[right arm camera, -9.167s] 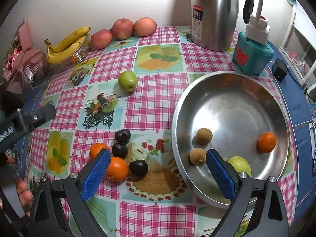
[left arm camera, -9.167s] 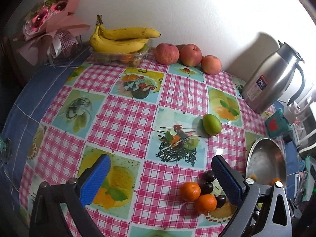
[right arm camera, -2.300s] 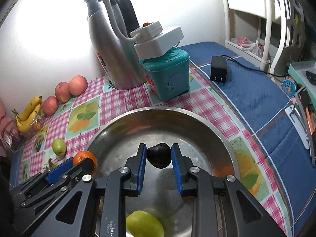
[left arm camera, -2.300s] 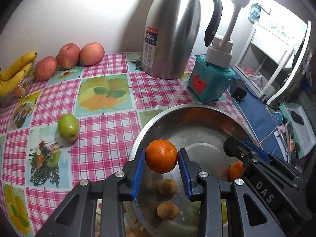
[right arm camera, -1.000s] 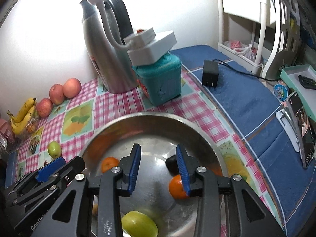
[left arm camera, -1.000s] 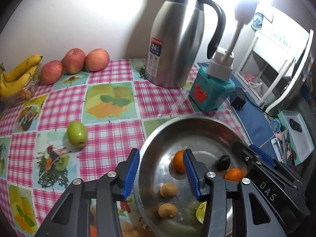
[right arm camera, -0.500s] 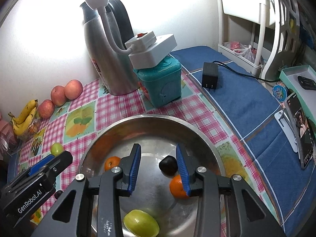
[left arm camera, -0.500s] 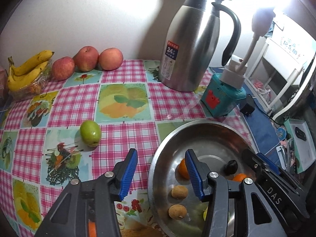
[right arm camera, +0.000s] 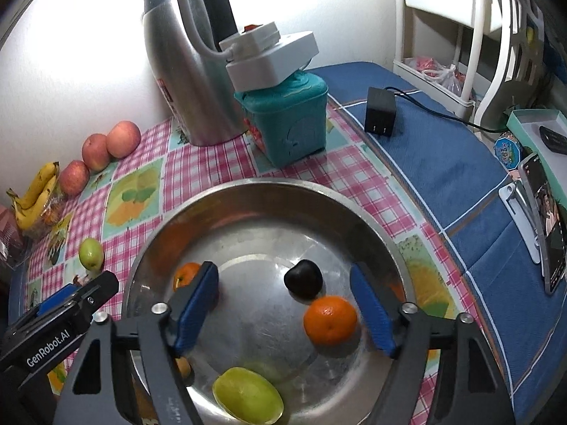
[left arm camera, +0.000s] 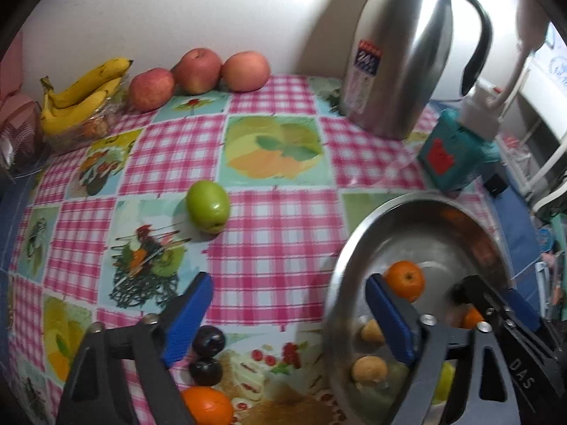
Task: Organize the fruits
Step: 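Withdraw both open grippers up from the steel bowl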
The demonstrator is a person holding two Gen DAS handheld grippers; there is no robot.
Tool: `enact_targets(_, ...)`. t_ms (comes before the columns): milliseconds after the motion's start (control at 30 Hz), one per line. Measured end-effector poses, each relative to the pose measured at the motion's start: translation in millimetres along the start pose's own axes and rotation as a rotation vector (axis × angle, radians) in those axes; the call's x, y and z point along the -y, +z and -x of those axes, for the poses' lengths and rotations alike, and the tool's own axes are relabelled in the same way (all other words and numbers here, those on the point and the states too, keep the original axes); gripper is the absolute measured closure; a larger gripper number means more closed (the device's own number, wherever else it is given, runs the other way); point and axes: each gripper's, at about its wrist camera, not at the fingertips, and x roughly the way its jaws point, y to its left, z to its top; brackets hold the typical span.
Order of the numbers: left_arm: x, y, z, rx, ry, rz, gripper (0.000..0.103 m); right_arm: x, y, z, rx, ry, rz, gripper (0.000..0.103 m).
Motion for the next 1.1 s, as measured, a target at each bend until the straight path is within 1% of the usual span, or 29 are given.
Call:
enact_targets(100,-4.0,-1.3,-2.7,-0.021,0.018,0.01,0.01,-0.9,-1.6,-4.2,-0.02,-0.004,0.008,0.023)
enact_targets(200,-7.0,-1.5,-3.5,-0.024,0.028,0.018,0.003,-2.5,-2.1,-6.6,-0.031,-0.013,0.018,0.023)
enact_targets(233,-7.6,-1.6,-3.1,-0.021,0.032,0.019,0.0,-2.8,-2.1,-6.9,-0.033,-0.014,0.022,0.021)
enact_targets(300,-8.2,-1.2,-2.8,-0.017,0.042,0.02,0.0,-3.6,-2.3,-7.2,-0.032,-0.021,0.03,0.015)
enact_targets(333,-8.5,-0.8,-3.0,-0.017,0.046,0.021,0.0,-4.0,-2.5,-7.4,-0.033,-0.023,0.034,0.014)
enact_targets(467,-12.3,-0.7,-2.9,-0.017,0.06,0.037,0.0,-4.2,-2.7,-8.1,-0.038,-0.036,0.041,0.014)
enact_targets(500,-13.2,-0.6,-3.2,-0.019,0.066,0.041,0.0,-4.1,-2.5,-8.5,-0.041,-0.039,0.041,0.012)
enact_targets(533,-14.3,-0.7,-3.5,-0.022,0.072,0.045,0.0,-4.0,-2.5,-8.7,-0.041,-0.043,0.042,0.007)
enact_targets(633,-16.9,-0.6,-3.0,-0.018,0.078,0.057,0.0,-4.6,-2.0,-8.8,-0.043,-0.068,0.052,0.007)
enact_targets(933,-19.1,1.0,-0.5,-0.022,0.081,0.062,0.0,-3.7,-1.9,-8.5,-0.052,-0.091,0.047,0.007)
enact_targets(1100,-20.4,-0.6,3.4,-0.039,0.065,0.07,0.0,-1.5,-1.7,-6.3,-0.061,-0.109,0.037,0.007)
